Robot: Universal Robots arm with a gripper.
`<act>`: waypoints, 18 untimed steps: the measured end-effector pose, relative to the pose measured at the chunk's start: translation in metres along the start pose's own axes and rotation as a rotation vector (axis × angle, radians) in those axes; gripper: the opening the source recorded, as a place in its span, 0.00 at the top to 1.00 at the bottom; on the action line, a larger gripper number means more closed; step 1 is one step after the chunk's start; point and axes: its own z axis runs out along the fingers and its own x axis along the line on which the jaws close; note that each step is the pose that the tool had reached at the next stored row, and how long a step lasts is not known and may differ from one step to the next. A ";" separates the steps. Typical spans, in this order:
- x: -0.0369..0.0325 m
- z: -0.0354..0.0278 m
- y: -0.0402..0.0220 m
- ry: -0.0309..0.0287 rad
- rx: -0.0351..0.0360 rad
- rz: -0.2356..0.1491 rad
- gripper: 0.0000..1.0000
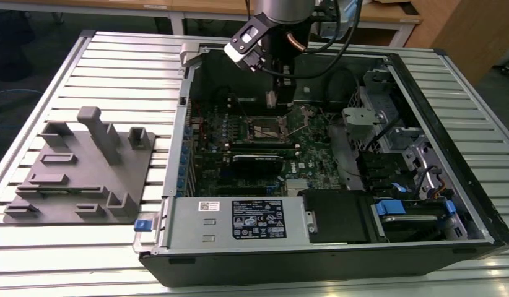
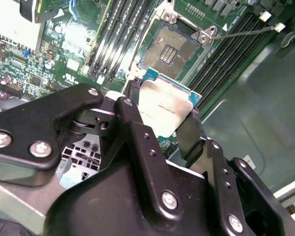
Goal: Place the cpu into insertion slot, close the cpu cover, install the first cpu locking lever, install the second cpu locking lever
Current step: 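Place the cpu into insertion slot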
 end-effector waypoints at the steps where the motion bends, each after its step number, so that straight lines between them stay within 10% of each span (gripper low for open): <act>1: 0.0000 0.0001 0.0000 0.0003 -0.0001 0.000 0.46; 18: -0.0001 0.0054 -0.0005 0.0089 0.0008 -0.023 0.46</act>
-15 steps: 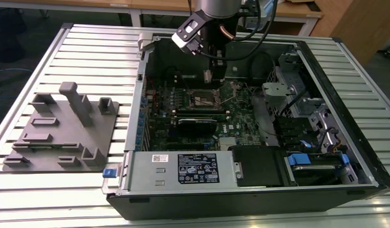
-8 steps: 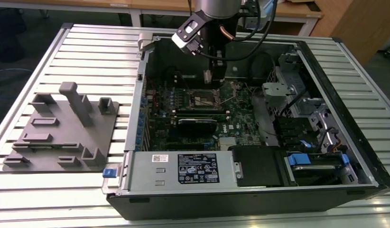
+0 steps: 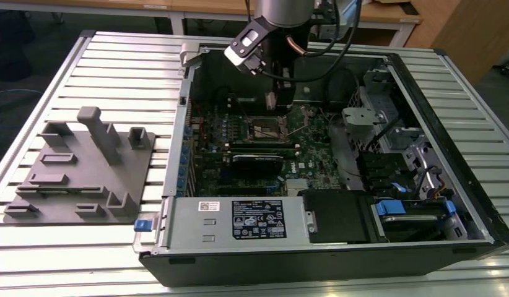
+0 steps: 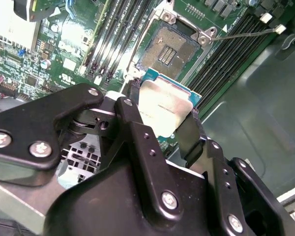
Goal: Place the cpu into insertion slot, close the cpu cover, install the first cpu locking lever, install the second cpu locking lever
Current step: 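Place the cpu into insertion slot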
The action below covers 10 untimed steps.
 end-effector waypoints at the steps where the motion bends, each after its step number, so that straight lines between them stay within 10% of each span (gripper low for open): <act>1: 0.0000 0.0009 -0.0001 0.0010 0.0002 -0.007 0.46; 10: -0.0004 0.0102 -0.0010 0.0033 0.0007 -0.018 0.46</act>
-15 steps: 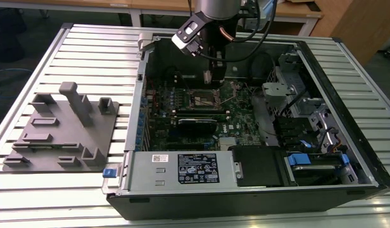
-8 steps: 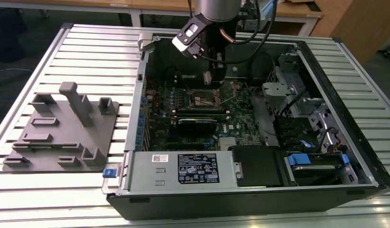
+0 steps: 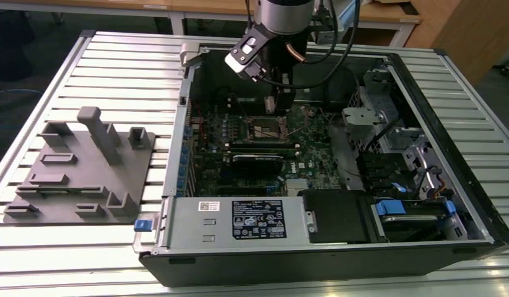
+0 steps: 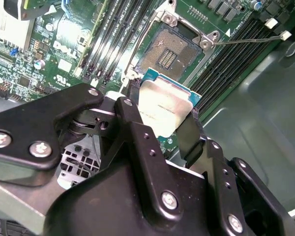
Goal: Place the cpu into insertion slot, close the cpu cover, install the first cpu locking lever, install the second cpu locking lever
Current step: 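Place the cpu into insertion slot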
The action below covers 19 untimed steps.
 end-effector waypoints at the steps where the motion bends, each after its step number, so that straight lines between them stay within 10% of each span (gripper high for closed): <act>1: 0.0000 0.0000 0.0000 0.0000 0.0000 0.000 0.46; 16: -0.0001 0.0045 -0.0050 0.0001 -0.0001 0.000 0.46; 19: 0.0000 0.0048 -0.0050 0.0005 0.0138 0.001 0.46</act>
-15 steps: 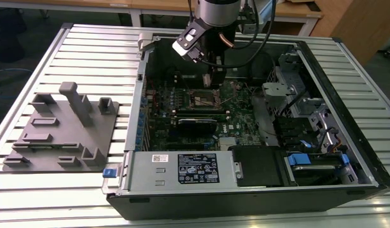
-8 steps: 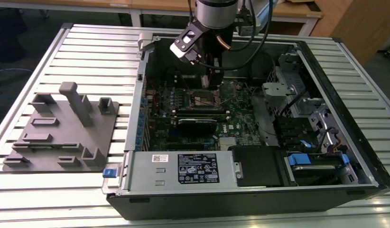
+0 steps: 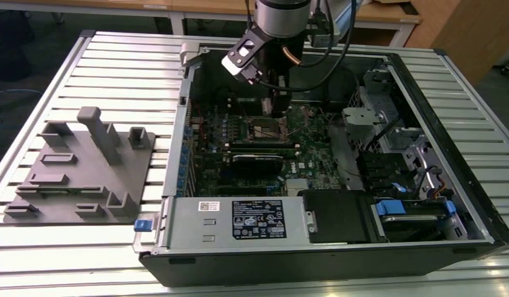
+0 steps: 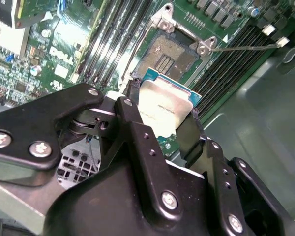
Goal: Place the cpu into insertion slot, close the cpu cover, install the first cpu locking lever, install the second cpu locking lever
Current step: 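Place the cpu into insertion slot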
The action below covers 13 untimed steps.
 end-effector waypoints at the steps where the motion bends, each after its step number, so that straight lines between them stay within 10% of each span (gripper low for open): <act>1: 0.0000 -0.0001 0.0000 -0.0001 0.0008 0.000 0.46; 13: 0.0000 0.0000 0.0000 -0.0002 0.0069 0.000 0.46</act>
